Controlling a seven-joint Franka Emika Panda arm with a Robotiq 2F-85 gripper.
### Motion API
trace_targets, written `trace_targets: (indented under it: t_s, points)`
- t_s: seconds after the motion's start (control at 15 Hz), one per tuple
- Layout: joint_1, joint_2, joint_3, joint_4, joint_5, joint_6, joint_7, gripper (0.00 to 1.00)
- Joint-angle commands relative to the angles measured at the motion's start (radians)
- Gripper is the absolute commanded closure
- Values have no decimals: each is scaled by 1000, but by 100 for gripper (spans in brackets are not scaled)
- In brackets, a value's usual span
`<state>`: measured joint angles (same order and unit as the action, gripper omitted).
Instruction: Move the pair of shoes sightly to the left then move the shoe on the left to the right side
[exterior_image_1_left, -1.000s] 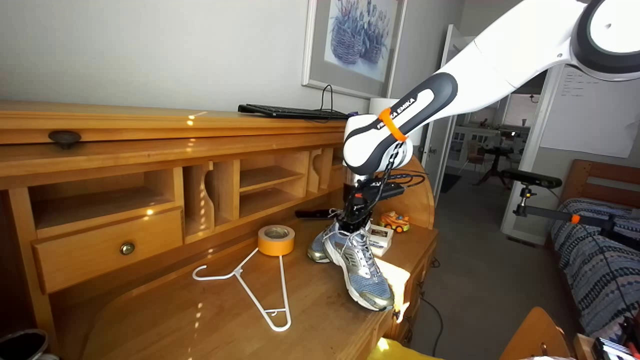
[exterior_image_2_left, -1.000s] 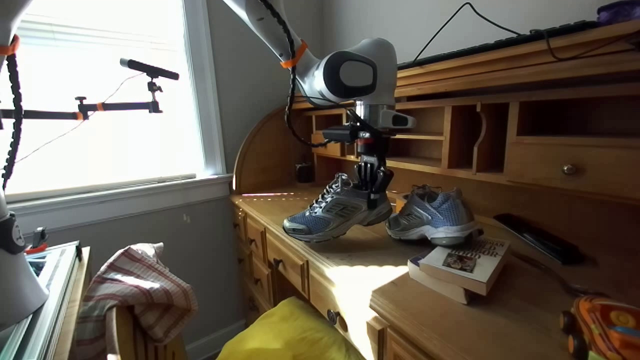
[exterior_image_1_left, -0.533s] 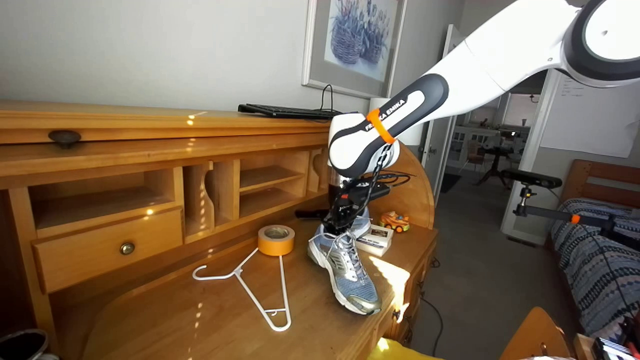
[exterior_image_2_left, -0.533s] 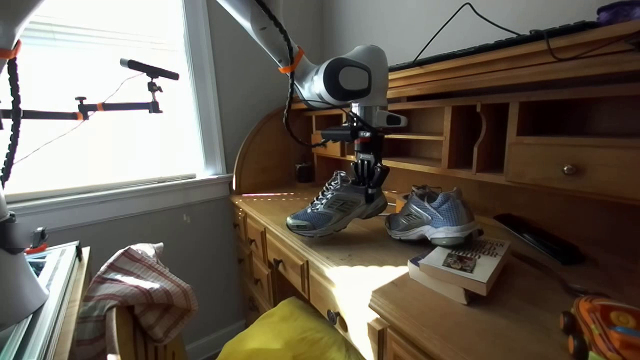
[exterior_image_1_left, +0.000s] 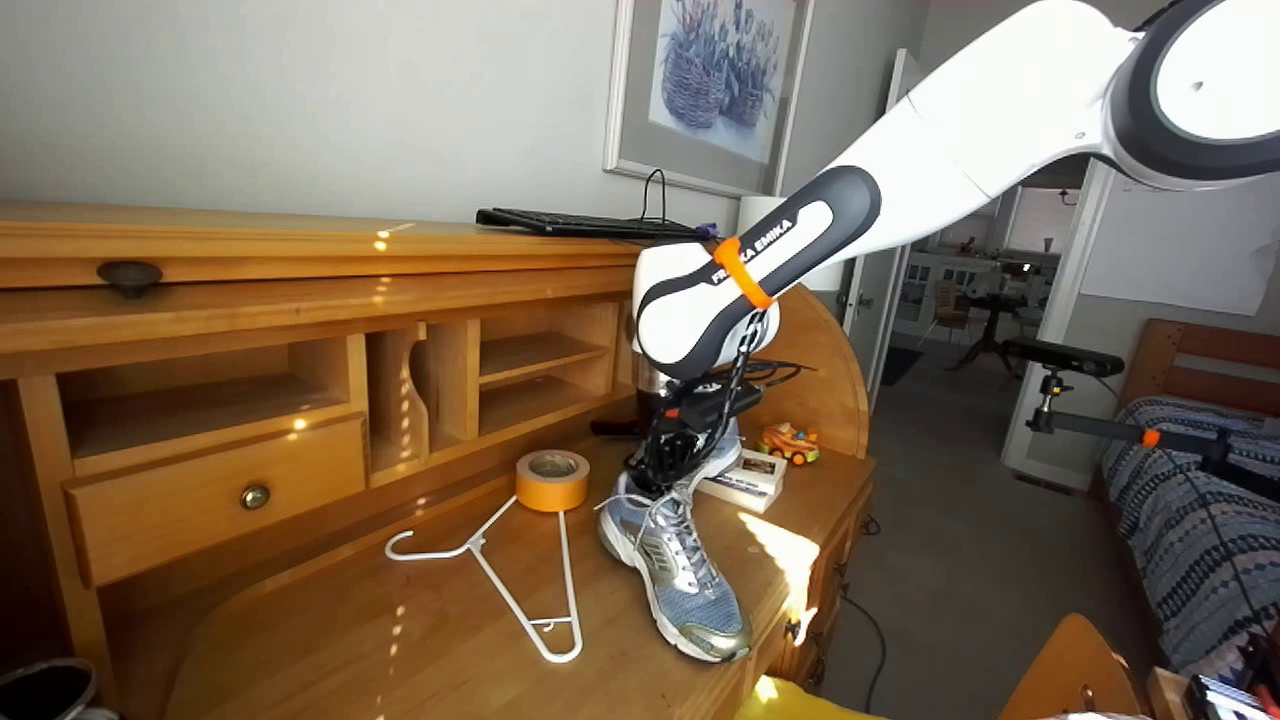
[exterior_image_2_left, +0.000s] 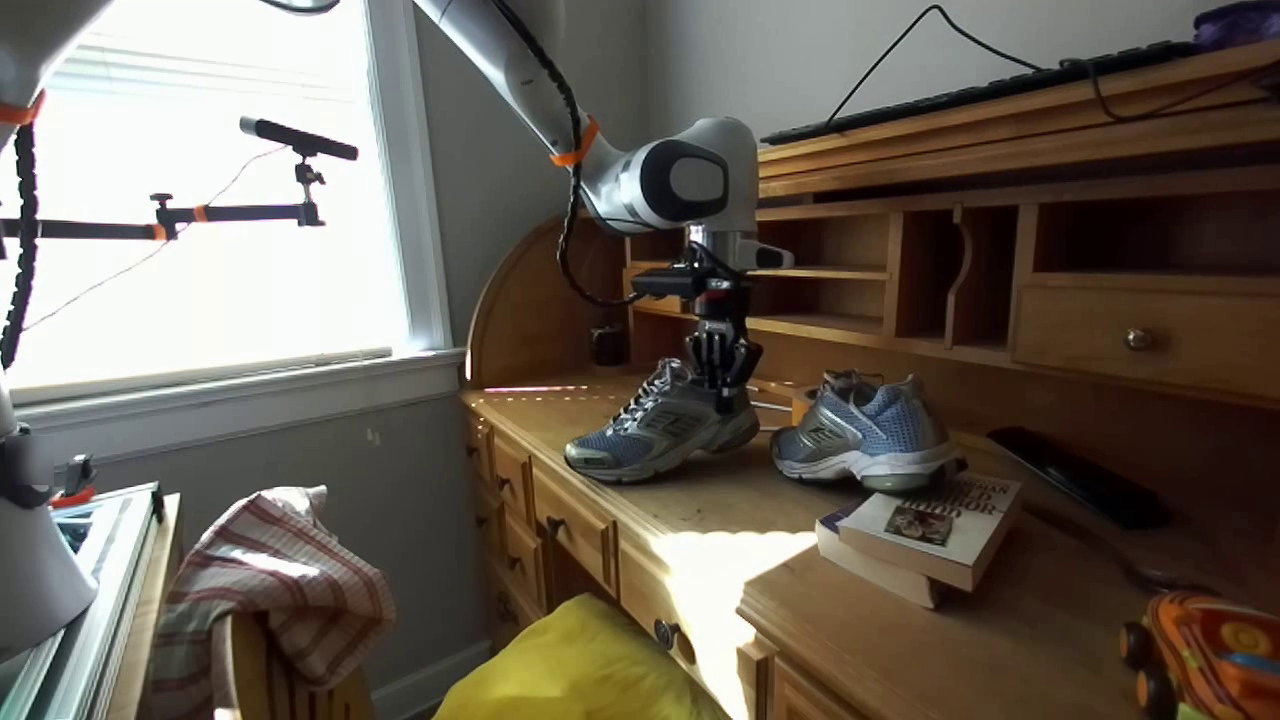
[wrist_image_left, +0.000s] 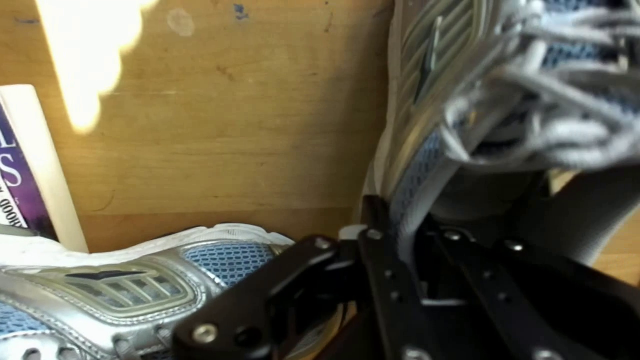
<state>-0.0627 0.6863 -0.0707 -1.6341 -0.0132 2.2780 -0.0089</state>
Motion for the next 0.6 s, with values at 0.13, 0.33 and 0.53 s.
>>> trace_targets:
  t_s: [0.13,0.33,0.53]
  points:
    - [2,5,-12,22,-27,26,16,35]
    - [-4,-44,-21,-12,-1,59,66,13]
    - [2,-102,-62,-44,7,-6,194,0]
